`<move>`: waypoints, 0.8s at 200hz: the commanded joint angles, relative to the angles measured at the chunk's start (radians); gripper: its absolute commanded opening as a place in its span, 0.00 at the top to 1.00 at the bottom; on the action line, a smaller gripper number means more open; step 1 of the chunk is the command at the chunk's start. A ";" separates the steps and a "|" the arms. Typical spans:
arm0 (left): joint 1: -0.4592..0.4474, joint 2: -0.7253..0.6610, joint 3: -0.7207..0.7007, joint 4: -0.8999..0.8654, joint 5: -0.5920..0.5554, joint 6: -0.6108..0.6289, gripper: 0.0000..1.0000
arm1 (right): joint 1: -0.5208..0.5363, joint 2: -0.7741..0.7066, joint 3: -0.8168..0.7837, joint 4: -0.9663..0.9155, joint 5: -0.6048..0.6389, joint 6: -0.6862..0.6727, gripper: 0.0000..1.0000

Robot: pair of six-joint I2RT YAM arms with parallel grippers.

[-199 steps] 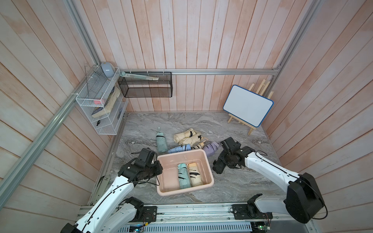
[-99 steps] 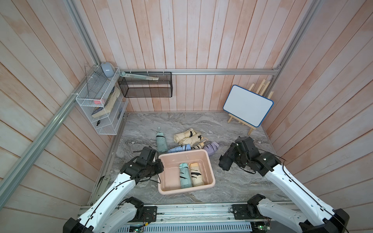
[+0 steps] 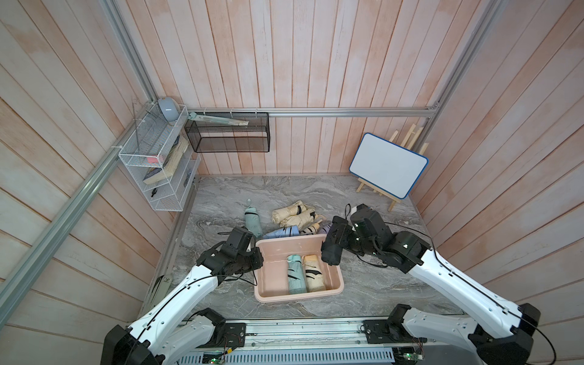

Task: Put the umbrella into the storage box
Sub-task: Pick up the umbrella from the center of the board, then place the umbrella in the storage box.

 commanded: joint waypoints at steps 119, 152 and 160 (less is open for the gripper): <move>-0.015 -0.139 -0.003 -0.033 -0.028 -0.090 0.43 | 0.282 0.395 0.116 0.291 -0.041 -0.042 0.72; -0.016 -0.164 -0.008 -0.067 -0.026 -0.100 0.51 | 0.313 0.471 0.117 0.293 -0.033 -0.056 0.71; -0.015 -0.167 -0.011 -0.070 -0.021 -0.101 0.53 | 0.318 0.483 0.114 0.291 -0.028 -0.055 0.71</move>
